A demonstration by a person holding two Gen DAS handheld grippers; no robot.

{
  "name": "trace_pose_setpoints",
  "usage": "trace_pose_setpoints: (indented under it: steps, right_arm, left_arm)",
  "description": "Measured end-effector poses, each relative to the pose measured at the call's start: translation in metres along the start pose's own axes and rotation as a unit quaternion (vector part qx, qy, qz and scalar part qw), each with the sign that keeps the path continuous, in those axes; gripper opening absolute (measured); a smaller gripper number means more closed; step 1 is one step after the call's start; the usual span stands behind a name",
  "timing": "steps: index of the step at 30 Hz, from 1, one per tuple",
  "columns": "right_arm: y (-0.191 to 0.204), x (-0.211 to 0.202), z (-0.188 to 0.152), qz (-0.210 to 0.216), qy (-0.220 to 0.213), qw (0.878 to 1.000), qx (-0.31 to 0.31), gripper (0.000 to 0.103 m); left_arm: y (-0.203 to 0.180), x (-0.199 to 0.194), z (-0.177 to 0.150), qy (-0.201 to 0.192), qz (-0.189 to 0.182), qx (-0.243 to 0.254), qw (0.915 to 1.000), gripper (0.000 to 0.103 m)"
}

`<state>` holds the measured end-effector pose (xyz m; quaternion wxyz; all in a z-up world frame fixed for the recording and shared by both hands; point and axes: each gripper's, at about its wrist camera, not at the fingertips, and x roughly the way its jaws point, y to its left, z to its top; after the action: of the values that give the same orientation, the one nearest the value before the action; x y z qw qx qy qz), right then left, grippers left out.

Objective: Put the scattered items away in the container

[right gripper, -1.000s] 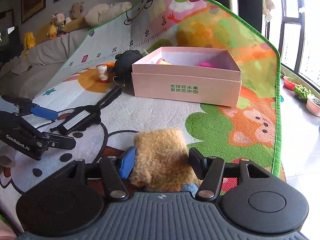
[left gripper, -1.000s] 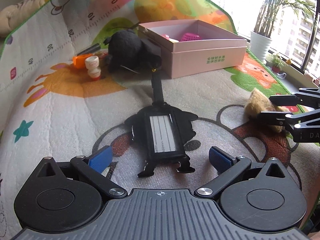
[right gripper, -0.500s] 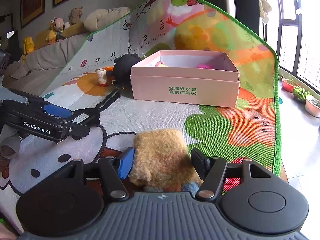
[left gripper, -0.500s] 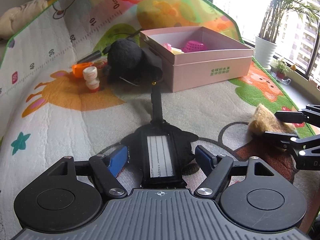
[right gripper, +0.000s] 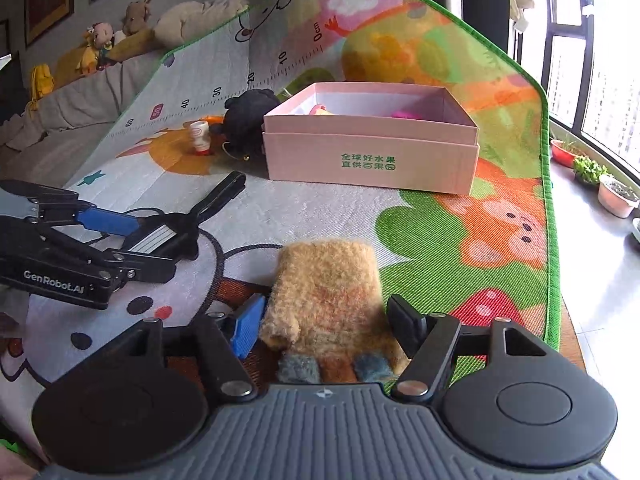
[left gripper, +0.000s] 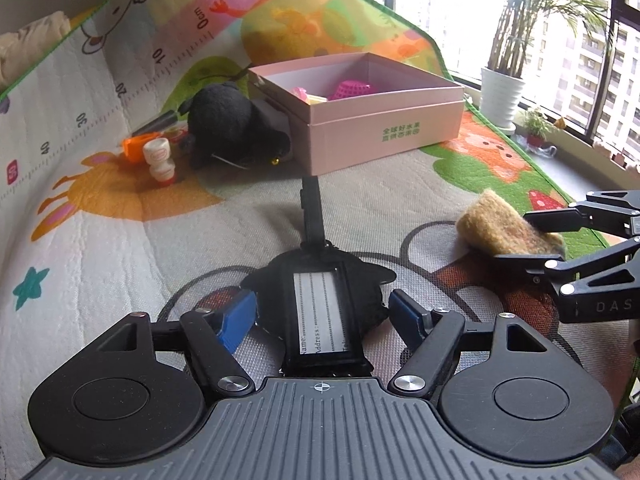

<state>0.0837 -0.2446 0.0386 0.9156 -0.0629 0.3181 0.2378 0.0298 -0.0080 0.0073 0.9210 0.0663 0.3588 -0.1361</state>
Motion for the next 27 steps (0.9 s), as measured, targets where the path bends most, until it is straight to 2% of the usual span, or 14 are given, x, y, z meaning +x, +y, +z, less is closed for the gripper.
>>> trace_pose_setpoints:
  steps: [11, 13, 19, 27]
  right_arm:
    - [0.007, 0.008, 0.005, 0.002, -0.001, 1.0, -0.022, 0.068]
    - [0.009, 0.008, 0.006, 0.007, -0.002, 1.0, -0.027, 0.06]
    - [0.012, 0.006, 0.007, 0.011, -0.002, 0.999, -0.03, 0.053]
    - [0.011, -0.007, 0.01, 0.01, -0.011, 0.999, -0.033, 0.05]
  left_arm:
    - [0.0, 0.002, 0.001, 0.001, 0.0, 0.001, 1.0, 0.081]
    - [-0.001, 0.002, 0.001, -0.001, 0.002, 0.003, 1.0, 0.081]
    - [-0.004, -0.001, 0.0, -0.004, -0.001, 0.011, 0.9999, 0.078]
    - [-0.011, -0.018, -0.003, -0.011, -0.018, 0.028, 0.9994, 0.078]
